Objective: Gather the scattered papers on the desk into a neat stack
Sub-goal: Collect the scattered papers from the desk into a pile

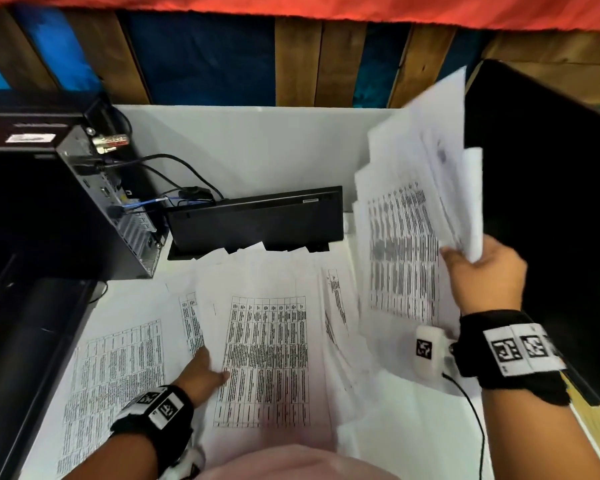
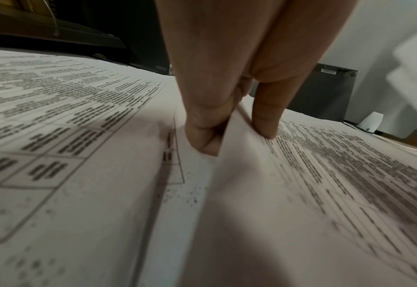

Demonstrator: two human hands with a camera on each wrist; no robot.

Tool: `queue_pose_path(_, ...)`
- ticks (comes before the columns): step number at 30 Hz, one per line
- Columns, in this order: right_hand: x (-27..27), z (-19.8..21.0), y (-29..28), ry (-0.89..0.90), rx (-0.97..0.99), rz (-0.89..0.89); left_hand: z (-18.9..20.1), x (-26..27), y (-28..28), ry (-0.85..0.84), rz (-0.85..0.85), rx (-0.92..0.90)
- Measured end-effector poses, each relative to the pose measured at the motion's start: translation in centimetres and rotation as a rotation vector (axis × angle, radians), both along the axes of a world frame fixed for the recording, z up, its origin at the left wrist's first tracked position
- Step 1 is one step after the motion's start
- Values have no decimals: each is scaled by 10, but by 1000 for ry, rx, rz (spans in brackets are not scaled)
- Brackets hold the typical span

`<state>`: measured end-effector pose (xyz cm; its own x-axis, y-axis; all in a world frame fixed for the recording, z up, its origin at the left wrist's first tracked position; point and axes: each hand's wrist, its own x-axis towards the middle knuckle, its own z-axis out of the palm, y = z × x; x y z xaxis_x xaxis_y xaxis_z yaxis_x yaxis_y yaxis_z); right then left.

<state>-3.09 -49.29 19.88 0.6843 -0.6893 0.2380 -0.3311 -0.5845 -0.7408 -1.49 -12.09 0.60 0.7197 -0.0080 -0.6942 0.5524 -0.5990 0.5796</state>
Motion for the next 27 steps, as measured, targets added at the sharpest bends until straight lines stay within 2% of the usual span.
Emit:
queue_pose_path(3, -10, 37, 17, -275, 219, 144, -4, 2, 1, 0, -7, 12)
queue_pose_path(5, -7, 40, 25, -332, 361, 235, -3, 2, 1, 8, -27, 3)
queue_pose_path(8, 7, 12, 41, -165, 489, 309, -4, 1, 3, -43, -28, 8)
queue_pose_path(11, 17, -46, 66, 116, 564, 301, -22, 6, 12, -67, 118, -133)
queue_pose_path(14, 25, -114, 85, 446, 569, 301, -2, -2, 4, -9, 300, -299)
queue_pose_path(17, 19, -156, 94, 695, 541, 290, 3, -6, 2, 81, 342, -333)
queue_pose_path(19, 13, -170, 95, 741, 501, 233, 3, -5, 0, 62, 353, -369)
queue_pose_path(21, 9, -175, 98, 713, 445, 202, -2, -1, -1, 25, 351, -380)
queue_pose_path(23, 5, -182, 104, 742, 353, 346, -9, 3, -4, 10, 310, -343)
queue_pose_path(25, 3, -185, 110, 738, 342, 471, -14, 6, -7, -23, 248, -278)
queue_pose_path(27, 4, -183, 109, 673, 367, 423, -16, 6, -9, -128, 198, -152)
